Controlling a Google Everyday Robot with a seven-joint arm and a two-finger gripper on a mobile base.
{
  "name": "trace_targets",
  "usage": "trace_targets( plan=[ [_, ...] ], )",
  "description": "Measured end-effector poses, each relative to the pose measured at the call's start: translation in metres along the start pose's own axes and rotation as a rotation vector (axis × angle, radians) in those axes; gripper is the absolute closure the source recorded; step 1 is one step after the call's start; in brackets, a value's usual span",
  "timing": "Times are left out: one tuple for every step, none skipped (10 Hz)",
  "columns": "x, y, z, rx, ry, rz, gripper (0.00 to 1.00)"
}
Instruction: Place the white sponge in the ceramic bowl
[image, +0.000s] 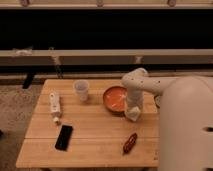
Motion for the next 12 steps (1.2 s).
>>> trace_targets(
  plan=[
    [-0.003,-0.001,0.001,0.002,0.000,0.003,0.35],
    [-0.008,-0.002,0.003,0.003,-0.001,0.012,0.35],
    [-0.012,-0.003,0.004,0.005,-0.002,0.026,0.35],
    [-0.016,-0.005,0.005,0.006,-0.002,0.044,0.35],
    [-0.021,-0.011,0.007,0.009,-0.001,0.085,0.35],
    [-0.027,-0.019,0.011,0.011,0.005,0.155,0.35],
    [-0.031,-0.021,0.014,0.011,0.012,0.197,0.35],
    [-0.035,-0.021,0.018,0.013,0.022,0.240,0.35],
    [-0.038,-0.022,0.021,0.008,0.035,0.278,0.35],
    [-0.039,-0.024,0.023,-0.004,0.054,0.307,0.35],
    [-0.040,-0.024,0.025,-0.022,0.071,0.322,0.35],
    [-0.039,-0.025,0.027,-0.039,0.094,0.334,0.35]
  ],
)
